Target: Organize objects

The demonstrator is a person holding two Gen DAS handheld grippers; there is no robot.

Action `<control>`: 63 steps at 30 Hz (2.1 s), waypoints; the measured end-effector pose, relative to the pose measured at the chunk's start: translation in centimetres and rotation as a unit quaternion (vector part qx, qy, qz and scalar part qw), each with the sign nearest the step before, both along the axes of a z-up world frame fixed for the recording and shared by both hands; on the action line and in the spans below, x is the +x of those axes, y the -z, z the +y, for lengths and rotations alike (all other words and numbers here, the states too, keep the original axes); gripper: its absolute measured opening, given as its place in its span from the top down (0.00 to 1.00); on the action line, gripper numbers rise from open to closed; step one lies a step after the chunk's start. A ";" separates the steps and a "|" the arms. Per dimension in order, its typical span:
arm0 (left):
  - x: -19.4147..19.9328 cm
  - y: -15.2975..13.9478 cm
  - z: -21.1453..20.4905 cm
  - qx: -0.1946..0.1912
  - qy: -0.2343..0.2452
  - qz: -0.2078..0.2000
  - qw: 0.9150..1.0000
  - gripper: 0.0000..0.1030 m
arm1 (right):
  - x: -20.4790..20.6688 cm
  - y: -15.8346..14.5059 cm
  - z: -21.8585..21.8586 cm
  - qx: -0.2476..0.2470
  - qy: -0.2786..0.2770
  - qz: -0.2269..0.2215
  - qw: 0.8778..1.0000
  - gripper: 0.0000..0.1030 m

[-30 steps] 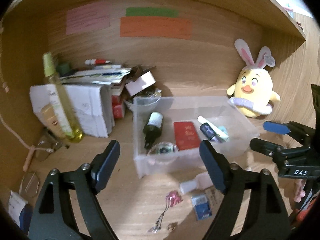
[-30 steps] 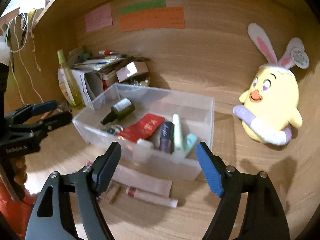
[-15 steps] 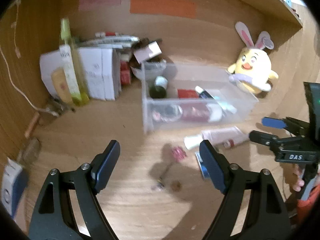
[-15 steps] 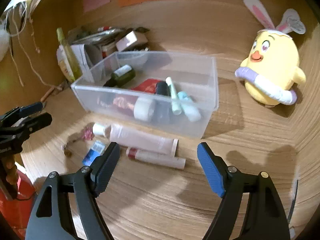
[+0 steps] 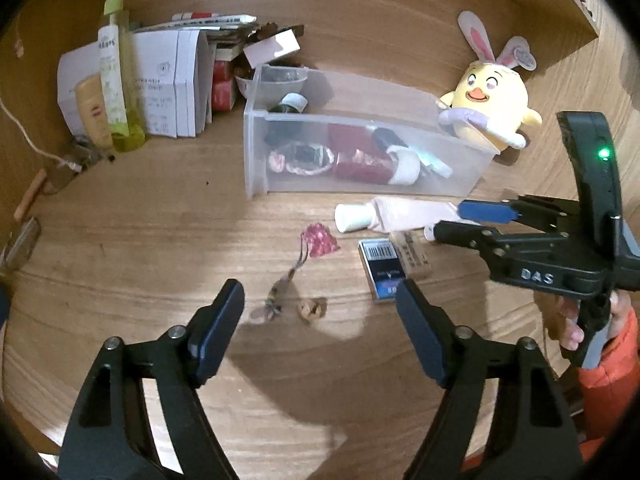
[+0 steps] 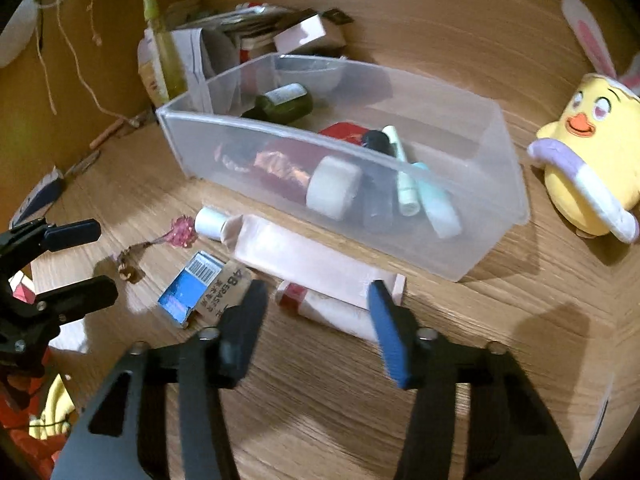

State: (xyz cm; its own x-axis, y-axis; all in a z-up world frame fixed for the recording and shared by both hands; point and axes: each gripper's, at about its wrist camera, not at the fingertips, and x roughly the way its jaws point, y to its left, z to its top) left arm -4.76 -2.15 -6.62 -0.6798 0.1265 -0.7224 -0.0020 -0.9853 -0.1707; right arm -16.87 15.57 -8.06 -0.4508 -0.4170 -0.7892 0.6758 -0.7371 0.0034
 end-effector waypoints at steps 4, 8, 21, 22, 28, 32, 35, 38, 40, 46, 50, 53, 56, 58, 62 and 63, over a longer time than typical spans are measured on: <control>0.3 0.2 -0.1 0.009 0.007 -0.007 1.000 0.35 | 0.1 0.2 0.5 -0.007 -0.001 -0.014 1.000 0.68; 0.6 0.3 -0.2 0.015 0.010 -0.013 1.000 0.43 | 0.2 0.2 1.2 -0.009 0.007 -0.018 1.000 0.74; 0.6 -0.1 1.0 -0.010 0.024 -0.008 1.000 0.60 | 1.2 0.7 2.2 -0.014 0.009 -0.035 0.999 0.86; 0.4 0.2 1.0 -0.011 0.023 -0.012 1.000 0.60 | 1.2 0.7 2.2 -0.012 0.009 -0.033 0.999 0.86; -0.1 1.1 1.1 -0.037 0.013 -0.015 0.999 0.61 | 1.0 0.7 1.4 -0.006 0.015 -0.026 1.000 0.86; -0.5 1.6 1.1 -0.045 0.015 -0.020 0.999 0.72 | 1.2 0.8 1.1 -0.005 0.010 -0.021 1.000 0.86; -0.8 1.7 0.9 -0.049 0.009 -0.016 0.999 0.87 | 1.4 0.8 1.1 -0.010 0.009 -0.020 1.000 0.86; -0.8 1.8 0.9 -0.058 0.002 -0.010 0.998 0.87 | 1.9 0.4 1.3 -0.019 0.009 -0.017 1.000 0.86; -0.8 1.8 0.8 -0.056 0.001 -0.010 0.998 0.87 | 2.3 -0.1 1.6 -0.030 0.010 -0.014 0.999 0.86; -0.6 0.3 0.7 -0.044 -0.001 0.011 0.999 0.87 | 2.9 -1.9 2.1 -0.050 0.012 0.000 0.999 0.86; -0.6 -1.2 0.7 -0.038 0.002 0.033 0.999 0.87 | 3.1 -3.2 2.5 -0.064 0.016 0.013 0.998 0.86; -0.8 -2.3 0.9 -0.035 0.004 0.049 0.998 0.87 | 3.1 -4.2 2.8 -0.076 0.021 0.022 0.997 0.86; -1.2 -3.4 1.0 -0.031 0.004 0.064 0.997 0.87 | 3.1 -4.9 2.9 -0.082 0.026 0.030 0.996 0.86; -1.6 -4.1 1.0 -0.028 0.005 0.074 0.997 0.87 | 3.0 -5.3 3.1 -0.086 0.029 0.035 0.995 0.86; -2.2 -5.3 1.1 -0.027 0.005 0.090 0.996 0.87 | 2.7 -6.4 3.5 -0.095 0.035 0.051 0.994 0.86; -2.4 -5.6 1.1 -0.028 0.006 0.094 0.995 0.87 | 2.5 -6.6 3.6 -0.097 0.036 0.055 0.993 0.86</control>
